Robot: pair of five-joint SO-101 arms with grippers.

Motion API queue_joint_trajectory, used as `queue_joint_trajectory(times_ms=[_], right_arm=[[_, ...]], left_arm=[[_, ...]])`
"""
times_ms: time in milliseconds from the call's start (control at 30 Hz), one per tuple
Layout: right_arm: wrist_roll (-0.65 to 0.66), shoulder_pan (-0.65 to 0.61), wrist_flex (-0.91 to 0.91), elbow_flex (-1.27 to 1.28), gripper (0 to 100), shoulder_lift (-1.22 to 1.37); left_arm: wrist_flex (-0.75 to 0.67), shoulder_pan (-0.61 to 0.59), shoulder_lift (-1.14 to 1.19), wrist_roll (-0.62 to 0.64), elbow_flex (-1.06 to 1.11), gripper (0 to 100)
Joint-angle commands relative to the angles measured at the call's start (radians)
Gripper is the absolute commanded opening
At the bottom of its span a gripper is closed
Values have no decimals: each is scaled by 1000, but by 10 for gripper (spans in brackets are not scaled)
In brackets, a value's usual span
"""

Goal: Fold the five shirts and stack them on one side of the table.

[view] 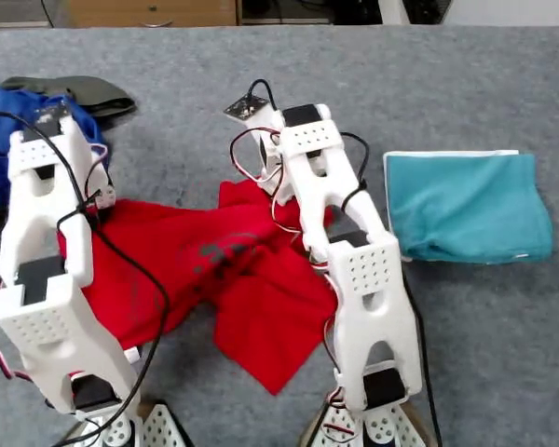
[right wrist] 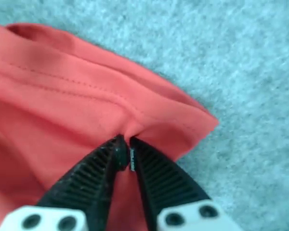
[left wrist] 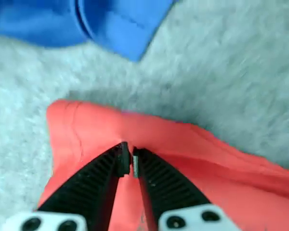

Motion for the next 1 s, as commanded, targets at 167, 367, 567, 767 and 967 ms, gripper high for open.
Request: queue_joint_trajectory(times_ms=[167, 367, 567, 767, 967], right_arm=[[8, 4, -51, -1, 9, -35], [9, 4, -54, -1, 9, -35], [26, 4, -54, 1, 9, -35], [29, 4, -54, 1, 9, -35], [29, 4, -54, 1, 9, -35]], left_arm=[[146, -80, 1, 114, -83, 36], [74, -77, 2, 176, -276, 39], [60, -21, 10, 221, -390, 40], [109, -68, 151, 187, -233, 127], [155, -141, 213, 150, -218, 157]])
